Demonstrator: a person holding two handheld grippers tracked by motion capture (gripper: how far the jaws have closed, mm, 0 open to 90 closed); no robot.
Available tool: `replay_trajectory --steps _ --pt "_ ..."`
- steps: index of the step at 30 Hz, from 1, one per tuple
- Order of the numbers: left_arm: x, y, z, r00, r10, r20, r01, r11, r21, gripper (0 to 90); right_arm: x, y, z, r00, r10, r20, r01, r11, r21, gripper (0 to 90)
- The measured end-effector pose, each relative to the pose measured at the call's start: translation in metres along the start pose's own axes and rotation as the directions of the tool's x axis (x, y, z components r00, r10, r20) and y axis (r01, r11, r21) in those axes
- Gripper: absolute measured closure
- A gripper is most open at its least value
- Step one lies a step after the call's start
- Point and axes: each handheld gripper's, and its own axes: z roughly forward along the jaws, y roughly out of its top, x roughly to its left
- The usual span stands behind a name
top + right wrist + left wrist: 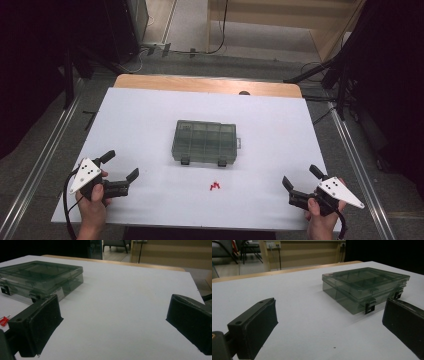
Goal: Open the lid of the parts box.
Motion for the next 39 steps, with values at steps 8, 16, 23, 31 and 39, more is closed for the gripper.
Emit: replay_trajectory --steps 8,16,23,31,39 --pt "-0.002 0.000 0.003 1.0000 -0.004 0.002 0.004 1.0000 -0.003 0.0 0.007 0.000 0.005 0.9998 0.003 -0.019 -0.002 1.000 0.020 0.0" --pt "-0.007 0.002 0.008 0.9989 -0.026 0.038 0.026 0.9996 -0.006 0.0 0.018 0.001 0.012 0.9982 0.001 -0.061 0.000 1.000 0.023 0.0" --pt "-0.021 0.002 0.017 0.9981 0.004 0.062 -0.005 0.9999 0.009 0.0 0.031 0.002 0.018 0.9959 -0.001 -0.091 0.004 0.999 0.037 0.4" --pt "-0.034 0.003 0.024 0.9969 0.006 0.078 -0.009 0.9994 0.033 0.0 0.044 0.003 0.028 0.9908 -0.018 -0.134 0.025 0.999 0.048 2.6" --pt "-0.051 0.003 0.038 0.9936 0.033 0.108 -0.040 0.9968 0.069 0.0 0.059 0.005 0.035 0.9874 -0.021 -0.157 0.030 0.998 0.058 9.0"
